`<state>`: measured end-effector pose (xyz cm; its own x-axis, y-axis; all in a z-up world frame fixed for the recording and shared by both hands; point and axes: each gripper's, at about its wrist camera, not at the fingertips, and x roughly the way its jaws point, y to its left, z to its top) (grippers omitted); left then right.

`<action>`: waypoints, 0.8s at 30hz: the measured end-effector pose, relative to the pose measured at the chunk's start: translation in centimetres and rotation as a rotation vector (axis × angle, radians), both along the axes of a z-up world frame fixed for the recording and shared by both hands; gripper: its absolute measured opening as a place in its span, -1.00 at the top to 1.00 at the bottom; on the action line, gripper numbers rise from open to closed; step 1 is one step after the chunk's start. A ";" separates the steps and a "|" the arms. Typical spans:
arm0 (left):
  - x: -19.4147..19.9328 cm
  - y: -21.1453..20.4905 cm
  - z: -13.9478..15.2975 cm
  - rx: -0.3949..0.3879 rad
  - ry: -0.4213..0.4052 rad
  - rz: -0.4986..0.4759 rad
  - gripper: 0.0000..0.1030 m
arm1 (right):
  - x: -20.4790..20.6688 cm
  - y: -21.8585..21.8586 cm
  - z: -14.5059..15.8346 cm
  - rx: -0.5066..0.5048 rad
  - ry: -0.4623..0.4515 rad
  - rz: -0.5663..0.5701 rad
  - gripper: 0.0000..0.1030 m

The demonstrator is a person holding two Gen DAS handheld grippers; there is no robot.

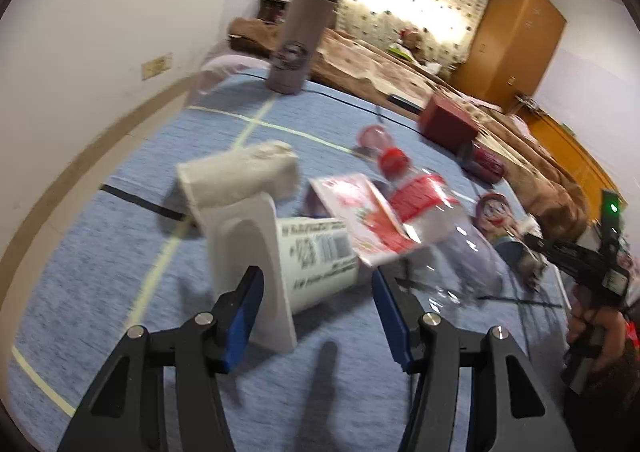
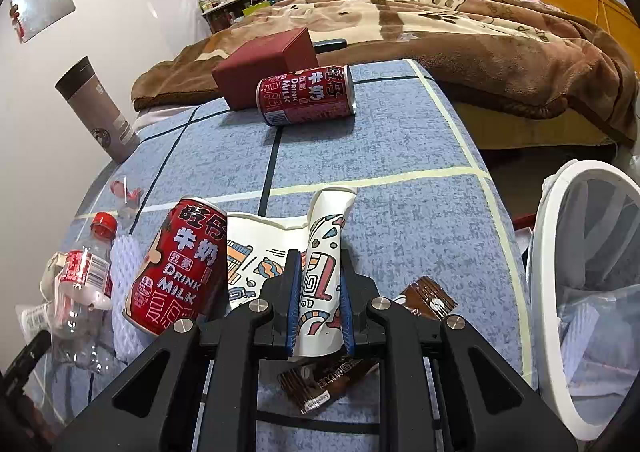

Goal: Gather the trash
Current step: 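Grasp the white yogurt cup with the left gripper while the right grasps the patterned paper wrapper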

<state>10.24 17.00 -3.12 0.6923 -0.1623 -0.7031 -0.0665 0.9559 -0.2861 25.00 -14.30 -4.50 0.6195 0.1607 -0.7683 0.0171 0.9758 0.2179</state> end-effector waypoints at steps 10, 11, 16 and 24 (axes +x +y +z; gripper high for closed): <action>-3.5 -3.5 1.5 0.045 -0.026 -0.155 -0.40 | -0.1 0.0 0.0 0.002 -0.002 0.001 0.66; -4.1 -3.4 2.0 0.070 -0.043 -0.143 -0.43 | -0.2 -0.1 0.0 0.003 -0.003 0.000 0.66; -6.6 -2.8 4.3 0.215 -0.173 -0.130 -0.45 | -0.2 0.0 -0.1 0.000 -0.007 0.000 0.66; -2.5 -0.5 1.2 0.235 -0.087 -0.157 -0.59 | -0.6 -0.1 0.1 0.001 -0.010 -0.006 0.66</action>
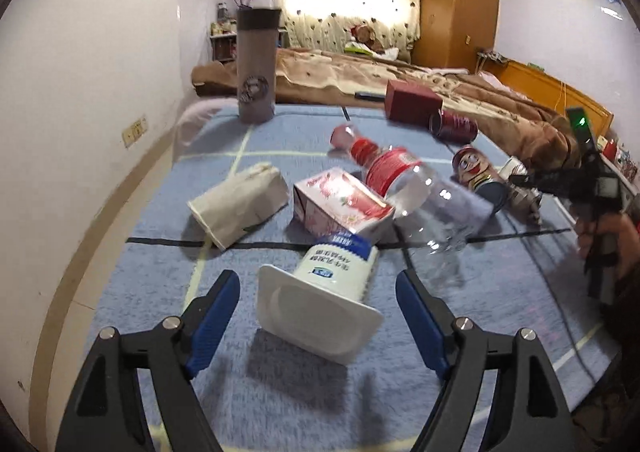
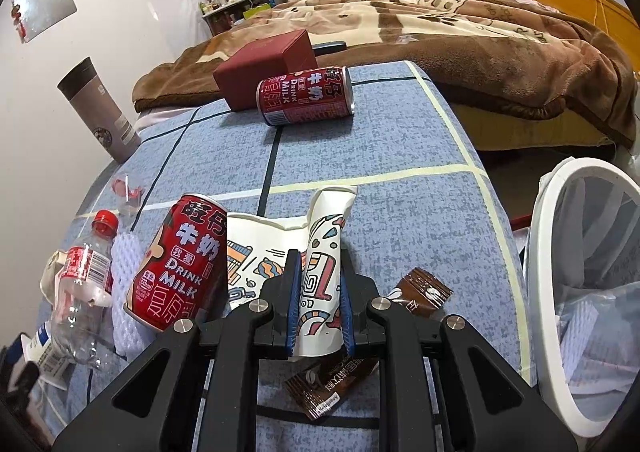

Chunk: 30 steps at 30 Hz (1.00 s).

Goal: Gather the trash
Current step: 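Grasp the white yogurt cup with the left gripper while the right grasps the patterned paper wrapper, then carry both items over the wastebasket and open both grippers to drop them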

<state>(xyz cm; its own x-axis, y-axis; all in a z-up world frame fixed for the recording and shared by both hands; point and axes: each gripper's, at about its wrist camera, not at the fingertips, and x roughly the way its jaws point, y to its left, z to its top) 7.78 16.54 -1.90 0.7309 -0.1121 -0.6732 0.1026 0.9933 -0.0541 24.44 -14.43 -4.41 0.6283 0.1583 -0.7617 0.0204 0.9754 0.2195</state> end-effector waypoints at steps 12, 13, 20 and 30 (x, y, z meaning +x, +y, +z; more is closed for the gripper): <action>1.8 -1.1 -2.1 -0.020 0.059 -0.045 -0.44 | -0.1 0.0 0.0 -0.001 -0.001 0.003 0.66; 1.7 -1.0 -2.1 -0.026 0.058 -0.041 -0.44 | 0.0 0.0 0.0 -0.001 -0.001 0.003 0.66; 1.4 -1.4 -1.9 -0.034 0.057 -0.001 -0.36 | -0.1 0.0 0.1 -0.005 -0.007 0.010 0.66; 0.9 -2.3 0.2 -0.068 0.017 0.031 -0.35 | -1.0 -0.4 0.7 0.004 -0.032 0.019 0.66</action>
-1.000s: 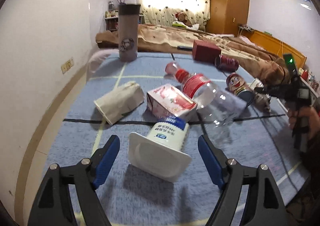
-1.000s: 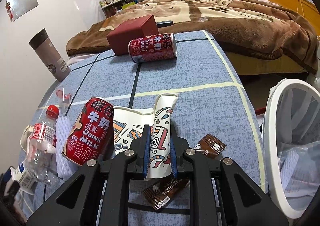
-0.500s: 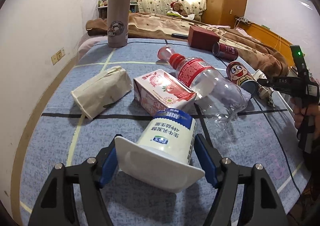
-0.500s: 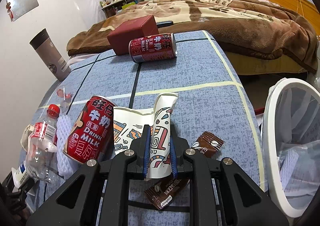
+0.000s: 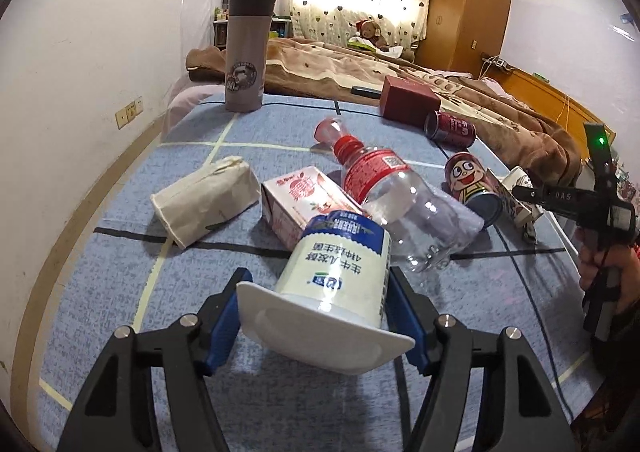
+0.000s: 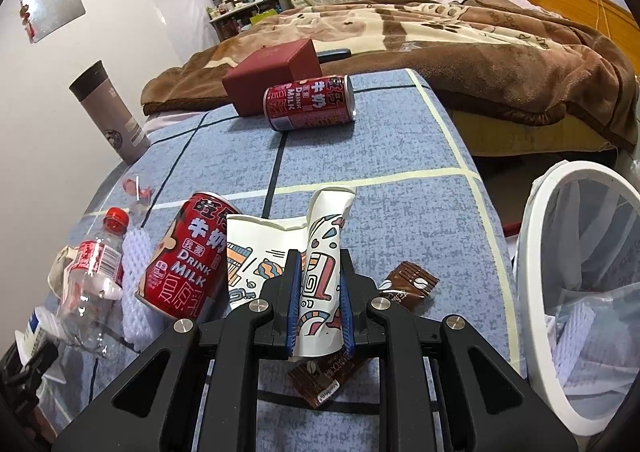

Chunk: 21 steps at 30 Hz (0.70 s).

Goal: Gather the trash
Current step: 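Carry both items over the wastebasket and open both grippers to drop them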

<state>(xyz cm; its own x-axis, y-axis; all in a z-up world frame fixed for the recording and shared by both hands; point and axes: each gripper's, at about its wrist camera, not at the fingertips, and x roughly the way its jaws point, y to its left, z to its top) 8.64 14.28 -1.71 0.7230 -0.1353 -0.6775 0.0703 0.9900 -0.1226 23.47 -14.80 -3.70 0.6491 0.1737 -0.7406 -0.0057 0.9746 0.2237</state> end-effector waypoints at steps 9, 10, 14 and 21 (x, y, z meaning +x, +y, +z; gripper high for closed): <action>0.0 -2.2 1.9 -0.007 -0.046 -0.026 -0.35 | -1.2 -1.1 1.0 0.020 -0.029 -0.001 0.66; 0.1 -2.5 2.2 -0.008 -0.050 -0.033 -0.35 | -1.4 -1.3 1.2 0.018 -0.033 -0.003 0.66; 0.4 -4.0 2.9 -0.001 -0.060 -0.049 -0.35 | -2.0 -2.0 1.9 0.007 -0.055 -0.011 0.66; 0.9 -7.5 4.1 -0.007 -0.083 -0.103 -0.35 | -3.2 -4.2 3.0 0.009 -0.087 -0.036 0.66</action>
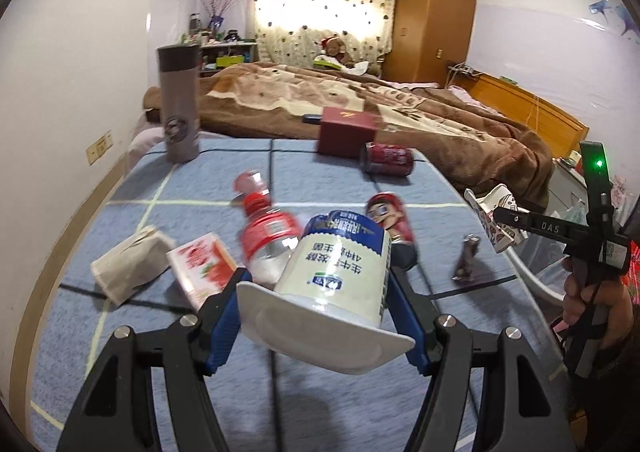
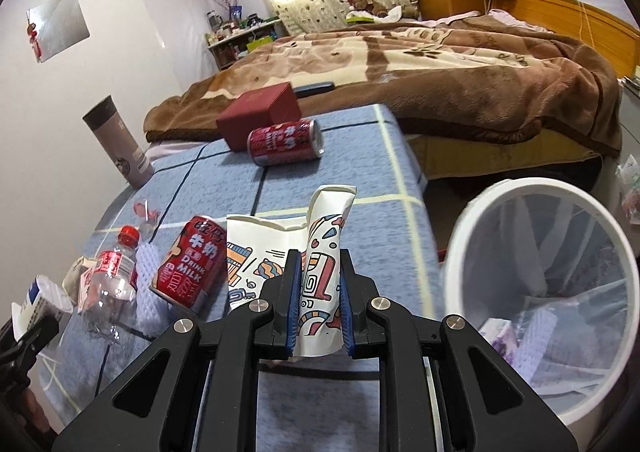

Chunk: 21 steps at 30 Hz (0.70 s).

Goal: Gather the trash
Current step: 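Carry both items over the wastebasket and open both grippers to drop them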

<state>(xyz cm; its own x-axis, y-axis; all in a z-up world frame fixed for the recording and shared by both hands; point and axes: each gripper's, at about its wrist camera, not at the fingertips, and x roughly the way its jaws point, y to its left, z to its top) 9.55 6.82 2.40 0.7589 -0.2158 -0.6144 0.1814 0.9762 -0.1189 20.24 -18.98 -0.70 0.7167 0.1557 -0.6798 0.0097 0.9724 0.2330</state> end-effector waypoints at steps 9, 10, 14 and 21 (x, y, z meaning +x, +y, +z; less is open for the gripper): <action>0.8 -5.3 1.0 -0.008 -0.015 -0.092 -0.36 | -1.4 -3.2 1.0 0.010 -0.028 -0.047 0.66; 0.9 -5.9 1.1 -0.007 -0.019 -0.103 -0.36 | -1.6 -3.6 1.1 0.011 -0.032 -0.054 0.66; 1.1 -8.4 1.5 -0.006 -0.027 -0.148 -0.36 | -2.2 -5.1 1.3 0.009 -0.040 -0.088 0.66; 2.2 -13.4 1.8 -0.007 -0.028 -0.224 -0.36 | -3.7 -8.2 1.5 -0.016 -0.048 -0.158 0.66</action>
<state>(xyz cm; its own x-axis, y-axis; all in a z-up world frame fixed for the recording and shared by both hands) 11.78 -6.63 4.23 0.7085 -0.3851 -0.5914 0.3970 0.9103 -0.1171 16.55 -27.20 0.80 0.7628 0.0279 -0.6460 0.1522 0.9633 0.2212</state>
